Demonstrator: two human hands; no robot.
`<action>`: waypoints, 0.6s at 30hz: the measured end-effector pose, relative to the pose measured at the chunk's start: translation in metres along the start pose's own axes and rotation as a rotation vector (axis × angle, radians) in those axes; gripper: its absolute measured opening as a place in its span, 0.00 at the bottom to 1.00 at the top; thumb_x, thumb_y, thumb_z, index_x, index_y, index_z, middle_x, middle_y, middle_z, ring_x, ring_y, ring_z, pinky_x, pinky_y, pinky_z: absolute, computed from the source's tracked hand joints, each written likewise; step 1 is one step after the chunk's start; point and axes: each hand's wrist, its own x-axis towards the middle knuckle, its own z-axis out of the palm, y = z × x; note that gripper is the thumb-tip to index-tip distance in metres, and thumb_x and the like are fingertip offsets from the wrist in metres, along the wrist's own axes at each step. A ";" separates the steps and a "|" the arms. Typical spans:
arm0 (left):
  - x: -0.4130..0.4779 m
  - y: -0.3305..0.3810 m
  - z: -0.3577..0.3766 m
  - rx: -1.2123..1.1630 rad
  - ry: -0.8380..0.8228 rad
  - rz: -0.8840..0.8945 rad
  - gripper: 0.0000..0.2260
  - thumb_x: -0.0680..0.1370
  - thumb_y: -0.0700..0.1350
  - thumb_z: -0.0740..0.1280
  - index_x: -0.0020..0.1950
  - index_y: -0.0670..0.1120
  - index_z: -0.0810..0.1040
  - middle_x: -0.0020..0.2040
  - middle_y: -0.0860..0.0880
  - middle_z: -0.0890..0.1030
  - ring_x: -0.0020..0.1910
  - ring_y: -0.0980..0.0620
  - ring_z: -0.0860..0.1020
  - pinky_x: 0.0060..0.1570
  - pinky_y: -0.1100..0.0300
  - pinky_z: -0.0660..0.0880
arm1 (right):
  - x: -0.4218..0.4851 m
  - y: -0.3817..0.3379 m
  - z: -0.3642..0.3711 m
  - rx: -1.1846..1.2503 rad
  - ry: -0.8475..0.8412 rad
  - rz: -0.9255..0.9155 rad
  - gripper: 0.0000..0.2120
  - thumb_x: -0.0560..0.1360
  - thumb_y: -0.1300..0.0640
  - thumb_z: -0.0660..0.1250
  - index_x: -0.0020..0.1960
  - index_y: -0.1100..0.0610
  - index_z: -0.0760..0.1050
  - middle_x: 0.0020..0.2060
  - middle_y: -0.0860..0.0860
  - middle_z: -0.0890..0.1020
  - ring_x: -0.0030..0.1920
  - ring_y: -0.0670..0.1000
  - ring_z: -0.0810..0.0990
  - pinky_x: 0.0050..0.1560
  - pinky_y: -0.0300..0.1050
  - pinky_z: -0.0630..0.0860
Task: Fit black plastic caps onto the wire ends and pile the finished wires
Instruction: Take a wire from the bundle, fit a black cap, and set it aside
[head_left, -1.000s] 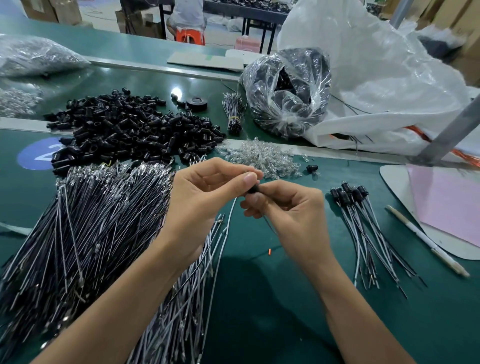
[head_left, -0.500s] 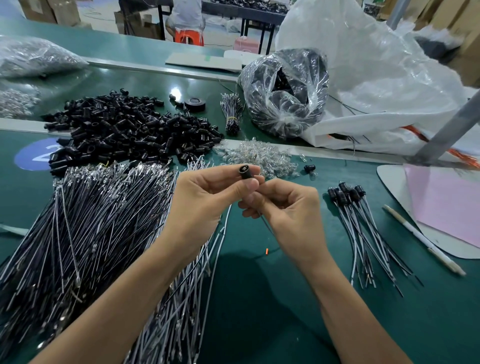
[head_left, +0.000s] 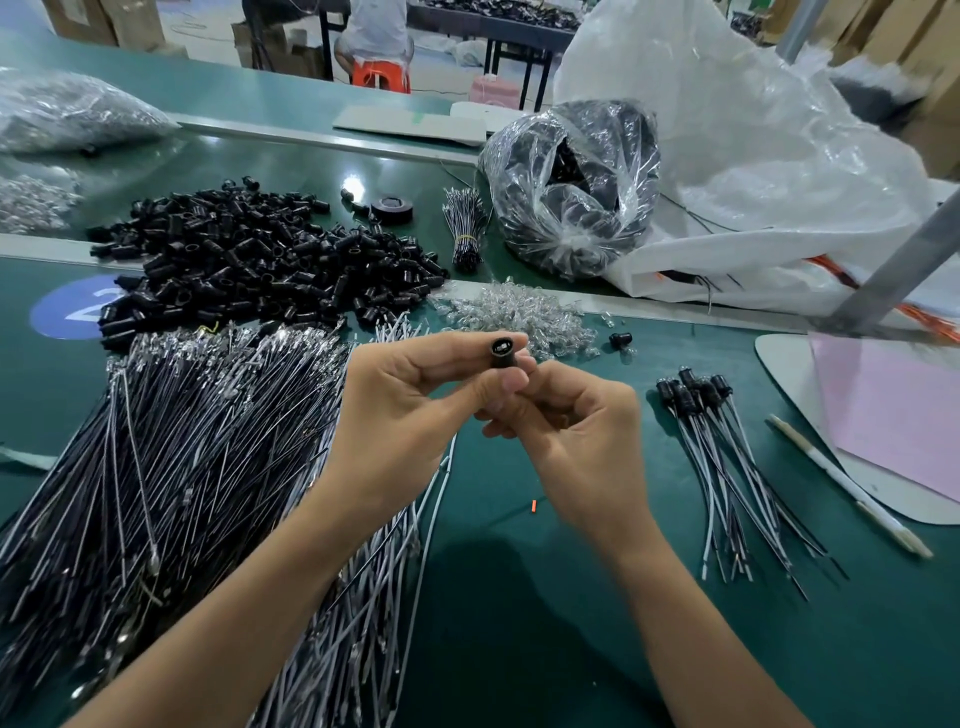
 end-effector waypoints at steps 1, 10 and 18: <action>0.000 0.000 0.000 0.006 0.001 0.007 0.12 0.68 0.38 0.73 0.51 0.42 0.83 0.45 0.47 0.86 0.43 0.52 0.84 0.42 0.62 0.80 | 0.000 0.000 0.001 0.005 0.004 -0.005 0.06 0.73 0.58 0.72 0.39 0.51 0.80 0.32 0.47 0.84 0.31 0.49 0.83 0.37 0.45 0.80; -0.001 0.005 0.002 -0.006 0.035 0.027 0.12 0.67 0.37 0.73 0.50 0.42 0.82 0.44 0.47 0.86 0.44 0.50 0.85 0.47 0.61 0.80 | -0.002 0.006 0.005 0.046 -0.016 -0.011 0.05 0.72 0.64 0.71 0.41 0.57 0.82 0.33 0.46 0.84 0.33 0.47 0.82 0.41 0.39 0.77; 0.000 0.005 0.000 -0.015 0.089 0.002 0.12 0.65 0.37 0.73 0.47 0.40 0.82 0.42 0.43 0.86 0.42 0.48 0.85 0.48 0.59 0.80 | -0.002 0.008 0.006 0.055 -0.077 0.017 0.07 0.72 0.66 0.70 0.38 0.56 0.79 0.32 0.45 0.81 0.34 0.45 0.79 0.41 0.36 0.74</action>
